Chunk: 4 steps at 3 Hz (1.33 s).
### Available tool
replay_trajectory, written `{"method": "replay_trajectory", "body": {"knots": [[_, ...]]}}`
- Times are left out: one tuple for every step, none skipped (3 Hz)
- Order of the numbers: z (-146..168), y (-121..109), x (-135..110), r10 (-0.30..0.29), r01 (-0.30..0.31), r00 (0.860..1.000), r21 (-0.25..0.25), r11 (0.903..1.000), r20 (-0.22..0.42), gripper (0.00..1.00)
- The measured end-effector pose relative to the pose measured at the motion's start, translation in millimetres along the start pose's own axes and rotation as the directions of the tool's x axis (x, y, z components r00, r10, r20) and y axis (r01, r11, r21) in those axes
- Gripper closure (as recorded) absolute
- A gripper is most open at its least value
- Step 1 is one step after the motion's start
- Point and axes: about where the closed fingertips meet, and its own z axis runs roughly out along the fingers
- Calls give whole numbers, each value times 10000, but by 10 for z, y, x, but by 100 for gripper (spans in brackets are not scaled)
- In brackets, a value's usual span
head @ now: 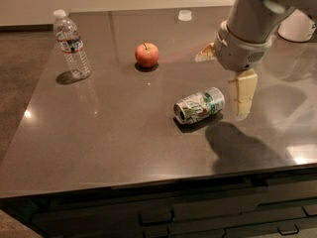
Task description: Place 7up can upright
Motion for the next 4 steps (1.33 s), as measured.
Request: {"method": "replay_trajectory", "body": {"knots": [[205,97,-130,-490,499,9985,-368,9981,245,0],[368,129,-266,-782,806,9961,-598,9950,411,0],[595,103,-450,-1029,1066,9937,-919,9901,433,0],[617,76,-446,-987,1016,9945,-928,9905,352,0]]}}
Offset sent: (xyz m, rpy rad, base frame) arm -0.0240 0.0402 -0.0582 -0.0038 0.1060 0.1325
